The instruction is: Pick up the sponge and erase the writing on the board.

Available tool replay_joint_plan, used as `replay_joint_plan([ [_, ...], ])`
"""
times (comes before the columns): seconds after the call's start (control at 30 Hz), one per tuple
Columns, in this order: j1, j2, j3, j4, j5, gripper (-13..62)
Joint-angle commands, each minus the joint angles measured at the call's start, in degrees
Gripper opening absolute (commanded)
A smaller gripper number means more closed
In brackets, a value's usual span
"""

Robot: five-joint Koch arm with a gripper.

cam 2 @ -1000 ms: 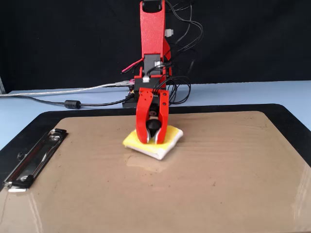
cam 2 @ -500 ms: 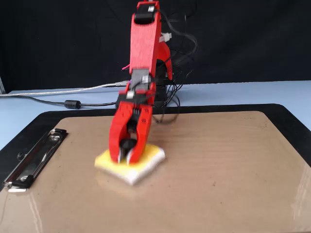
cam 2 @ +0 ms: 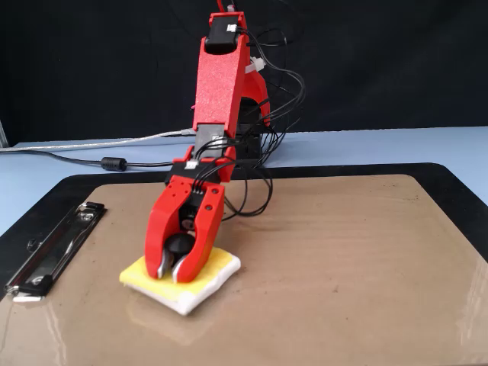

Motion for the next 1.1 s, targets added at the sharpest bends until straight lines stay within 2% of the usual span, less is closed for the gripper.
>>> replay_joint_plan([
  [0.0, 0.44, 6.33, 9.84, -0.7, 0.09, -8.0],
  [0.1, 0.09, 22.94, 28.3, -0.7, -0.09, -8.0],
  [0.2, -0.79, 34.72, 38.23, -0.26, -0.35, -8.0],
  [0.3, -2.11, 30.76, 34.89, -0.44, -0.44, -8.0],
  [0.4, -10.81, 26.98, 31.38, -0.62, -2.2, -8.0],
  [0.6, -27.69, 26.81, 27.95, 2.02, -18.19, -8.0],
  [0.83, -36.21, 27.07, 23.73, 11.78, -18.63, -8.0],
  [1.07, -45.18, 27.07, 23.12, 12.66, -18.63, -8.0],
])
